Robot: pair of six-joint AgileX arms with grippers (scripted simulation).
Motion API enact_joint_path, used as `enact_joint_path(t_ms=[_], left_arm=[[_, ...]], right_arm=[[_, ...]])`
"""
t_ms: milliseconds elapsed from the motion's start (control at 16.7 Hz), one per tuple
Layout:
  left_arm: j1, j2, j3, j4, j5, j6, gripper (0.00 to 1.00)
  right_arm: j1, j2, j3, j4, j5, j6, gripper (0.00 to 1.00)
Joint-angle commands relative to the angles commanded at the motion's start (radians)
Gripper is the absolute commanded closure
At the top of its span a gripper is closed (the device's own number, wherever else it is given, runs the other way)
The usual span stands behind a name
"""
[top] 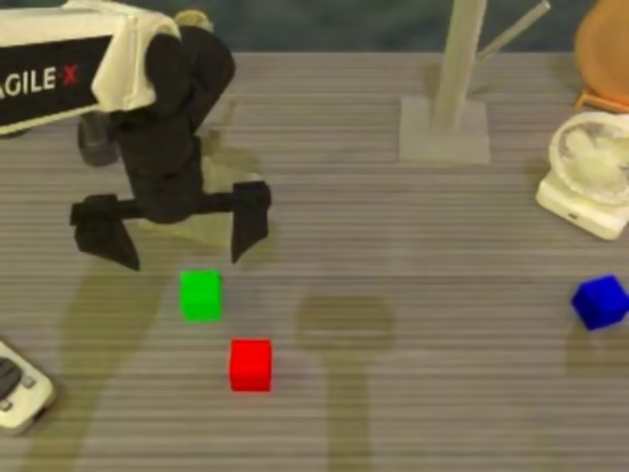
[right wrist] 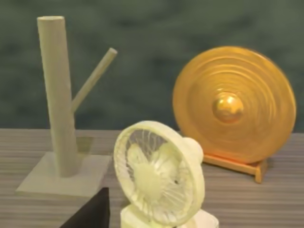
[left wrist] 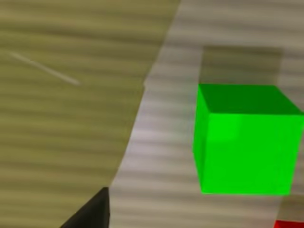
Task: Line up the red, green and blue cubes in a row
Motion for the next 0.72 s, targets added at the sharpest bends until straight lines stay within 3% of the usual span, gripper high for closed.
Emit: enact_joint_path(t_ms=[420,720], left_arm=[[0.002,0.015,-0.004,0.015,0.0,0.0,0.0],[0.001,0.089,-0.089,0.178,0.001,0.002,0.0]], right_arm=[[-0.001,-0.002,-0.002,0.001,0.0,0.001,0.0],[-0.001,-0.002,-0.002,0.001,0.0,0.001,0.0]])
